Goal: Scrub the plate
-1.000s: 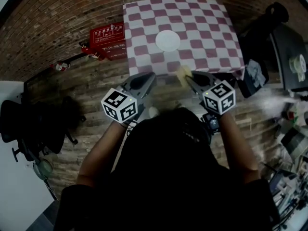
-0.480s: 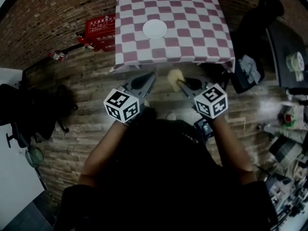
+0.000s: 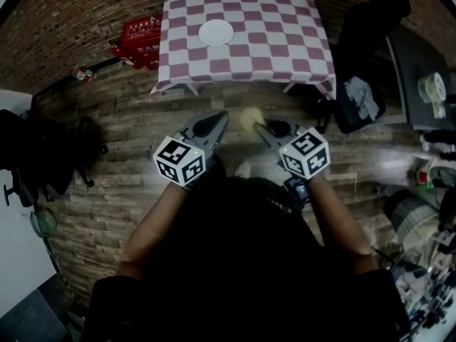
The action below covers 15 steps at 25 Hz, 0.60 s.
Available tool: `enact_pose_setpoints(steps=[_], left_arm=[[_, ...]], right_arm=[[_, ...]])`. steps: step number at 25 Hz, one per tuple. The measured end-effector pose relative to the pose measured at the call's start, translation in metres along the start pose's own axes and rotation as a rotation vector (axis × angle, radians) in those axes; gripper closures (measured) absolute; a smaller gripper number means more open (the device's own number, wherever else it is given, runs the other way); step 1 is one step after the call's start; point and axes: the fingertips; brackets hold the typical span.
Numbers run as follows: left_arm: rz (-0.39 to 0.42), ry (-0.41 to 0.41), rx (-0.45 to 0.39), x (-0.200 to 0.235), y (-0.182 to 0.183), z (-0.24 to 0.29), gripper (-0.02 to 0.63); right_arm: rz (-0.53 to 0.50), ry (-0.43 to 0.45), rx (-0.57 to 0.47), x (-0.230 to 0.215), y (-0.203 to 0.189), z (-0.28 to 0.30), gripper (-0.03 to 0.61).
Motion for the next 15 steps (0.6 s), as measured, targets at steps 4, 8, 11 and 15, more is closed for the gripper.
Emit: enact_pose_setpoints(steps=[4, 8, 11, 15], left_arm=[[0.020, 0.009, -0.003, -0.021, -0.015, -0.003, 0.607], [0.024, 0.029, -0.003, -0.026, -0.018, -0.004, 0.607], [0.024, 0.038, -0.005, -0.028, -0.019, -0.005, 0.607], [0.020, 0.045, -0.006, -0.030, -0.019, -0.004, 0.607]], right_arm=[[-0.008, 0.019, -0.013, 0.011, -0.021, -0.010, 0.528], [-0.023, 0.034, -0.024, 0.012, -0.021, -0.013, 0.528], [-0.031, 0.040, -0.027, 0.012, -0.021, -0.015, 0.528], [-0.036, 0.046, -0.027, 0.011, -0.020, -0.016, 0.528]])
Point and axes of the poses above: the fingertips, and each gripper's own axes: z forward along the fingers, x to its left, y out of its top, and after that the axes turned 8 degrees about -y, right-handed
